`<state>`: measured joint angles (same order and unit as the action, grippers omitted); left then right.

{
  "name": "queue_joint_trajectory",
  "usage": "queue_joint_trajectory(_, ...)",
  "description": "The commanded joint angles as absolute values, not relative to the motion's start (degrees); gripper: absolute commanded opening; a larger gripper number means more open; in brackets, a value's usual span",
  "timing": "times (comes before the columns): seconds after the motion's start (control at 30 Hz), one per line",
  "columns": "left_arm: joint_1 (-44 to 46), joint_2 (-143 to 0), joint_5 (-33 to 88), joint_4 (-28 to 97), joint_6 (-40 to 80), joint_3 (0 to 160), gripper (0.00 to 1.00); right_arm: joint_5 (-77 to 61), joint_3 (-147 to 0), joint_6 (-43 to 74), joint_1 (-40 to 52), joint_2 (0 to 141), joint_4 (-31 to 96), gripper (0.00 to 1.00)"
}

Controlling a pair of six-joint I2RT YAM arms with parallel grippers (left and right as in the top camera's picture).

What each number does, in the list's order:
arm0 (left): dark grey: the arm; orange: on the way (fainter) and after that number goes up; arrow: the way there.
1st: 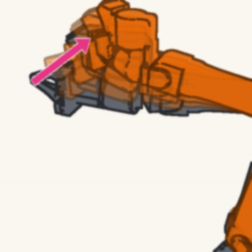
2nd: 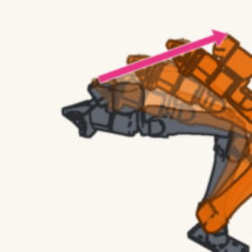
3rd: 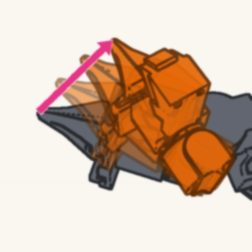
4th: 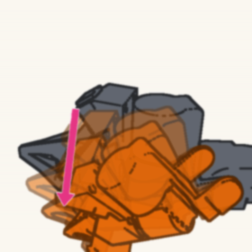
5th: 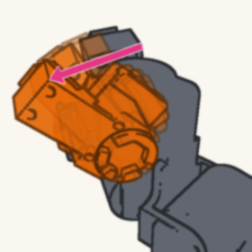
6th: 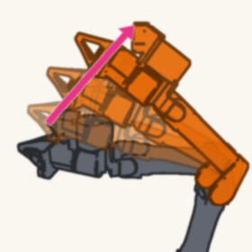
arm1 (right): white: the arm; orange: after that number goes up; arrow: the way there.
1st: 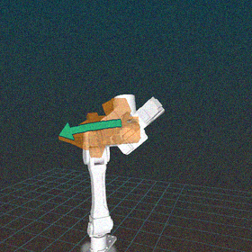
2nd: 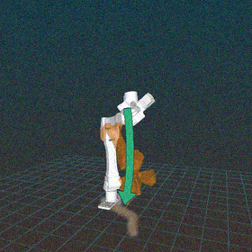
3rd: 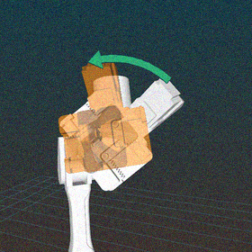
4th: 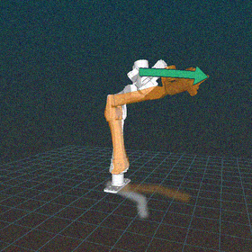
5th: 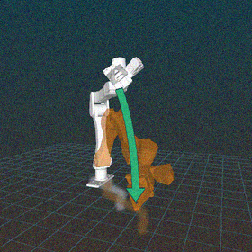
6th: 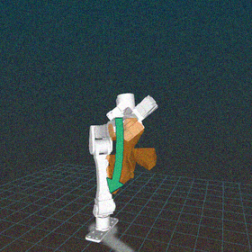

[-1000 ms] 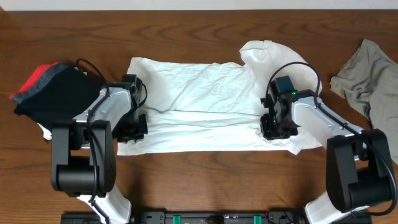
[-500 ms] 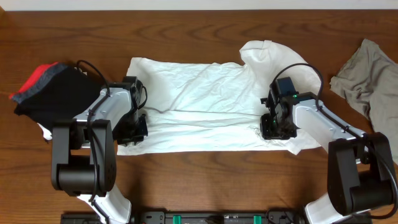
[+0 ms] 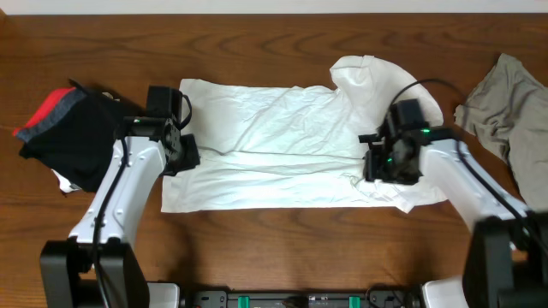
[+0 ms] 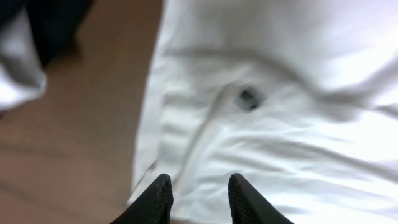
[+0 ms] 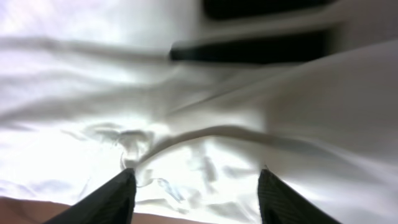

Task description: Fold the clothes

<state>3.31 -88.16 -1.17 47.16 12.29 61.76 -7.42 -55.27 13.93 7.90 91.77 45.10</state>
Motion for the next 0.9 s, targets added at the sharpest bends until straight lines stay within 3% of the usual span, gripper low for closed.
queue_joint_trajectory(0.0,4.8,-88.1,4.8,45.6,9.9,62.5,0.37,-4.0,-56.9,14.9,3.4,88.6,44.9,0.63)
queue_joint_trajectory(0.3,9.3,-95.5,5.6,41.4,9.4,61.6,0.39,-3.4,-56.6,13.0,-7.4,92.4,44.3,0.58)
queue_joint_trajectory(0.63,9.3,-107.8,5.6,42.3,9.5,61.6,0.39,-3.3,-54.6,11.6,-7.6,101.5,41.3,0.58)
queue_joint_trajectory(0.87,9.3,-109.4,5.5,45.6,9.5,60.2,0.40,-3.4,-51.3,15.1,-7.6,106.1,46.0,0.56)
